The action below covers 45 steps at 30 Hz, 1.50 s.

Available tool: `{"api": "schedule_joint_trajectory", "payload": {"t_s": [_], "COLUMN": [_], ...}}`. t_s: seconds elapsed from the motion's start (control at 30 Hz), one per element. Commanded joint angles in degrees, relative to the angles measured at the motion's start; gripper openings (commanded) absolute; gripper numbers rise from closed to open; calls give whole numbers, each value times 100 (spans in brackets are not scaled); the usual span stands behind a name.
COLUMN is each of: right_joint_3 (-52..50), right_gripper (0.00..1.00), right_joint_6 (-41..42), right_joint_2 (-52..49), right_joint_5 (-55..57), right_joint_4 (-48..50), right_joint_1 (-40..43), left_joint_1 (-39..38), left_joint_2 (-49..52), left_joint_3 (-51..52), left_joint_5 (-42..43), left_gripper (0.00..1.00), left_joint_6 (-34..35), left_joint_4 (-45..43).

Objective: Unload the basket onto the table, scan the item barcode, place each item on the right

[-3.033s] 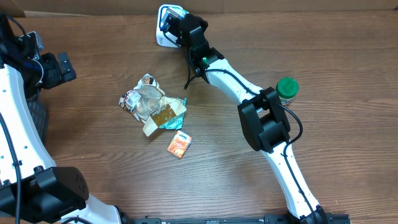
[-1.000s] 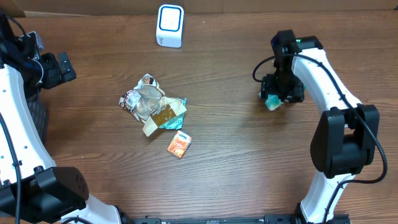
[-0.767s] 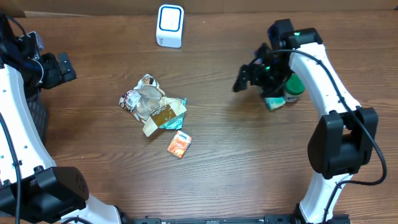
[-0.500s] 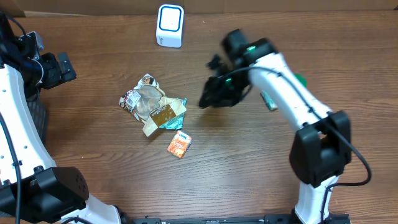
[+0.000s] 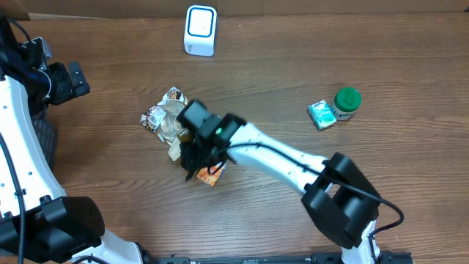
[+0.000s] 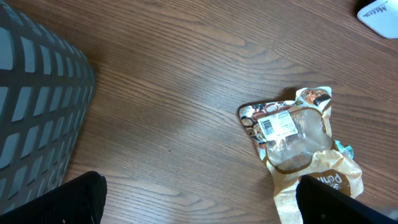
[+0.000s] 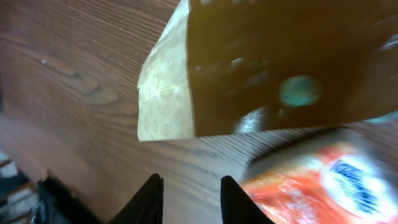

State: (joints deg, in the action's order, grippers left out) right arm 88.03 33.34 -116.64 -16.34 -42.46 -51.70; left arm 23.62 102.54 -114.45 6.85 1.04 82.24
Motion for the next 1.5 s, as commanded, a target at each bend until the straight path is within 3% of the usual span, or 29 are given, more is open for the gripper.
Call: {"api": "schedule_joint_trajectory", "payload": {"t_s": [0.0, 0.1, 0.4, 0.6, 0.93, 1.23, 1.47], "right_joint_3": [-380, -678, -671, -332, -157, -160, -186], "right_gripper": [31, 32, 32, 31, 31, 29, 23], "right_joint_6": [439, 439, 439, 341, -713, -638, -726], "right_joint_2": [46, 46, 50, 72, 157, 157, 155], "right_joint_5": [498, 590, 544, 341, 350, 1051, 1191], "right_joint_4": [391, 638, 61, -761, -1882, -2566, -2138], "right_joint_1": [-214, -308, -72, 356, 973, 1515, 1812], "left_joint_1": [-50, -50, -50, -48, -50, -50, -50], "left_joint_2": [20, 20, 20, 20, 20, 20, 20], "left_joint_3": [9, 9, 9, 9, 9, 9, 9], "left_joint_5": [22, 22, 22, 22, 22, 22, 22], "left_gripper": [100, 100, 100, 100, 100, 100, 100], "left_joint_6": [-127, -127, -127, -129, -127, -127, -127], "left_joint_4": [-2, -2, -2, -2, -4, -2, -2]}}
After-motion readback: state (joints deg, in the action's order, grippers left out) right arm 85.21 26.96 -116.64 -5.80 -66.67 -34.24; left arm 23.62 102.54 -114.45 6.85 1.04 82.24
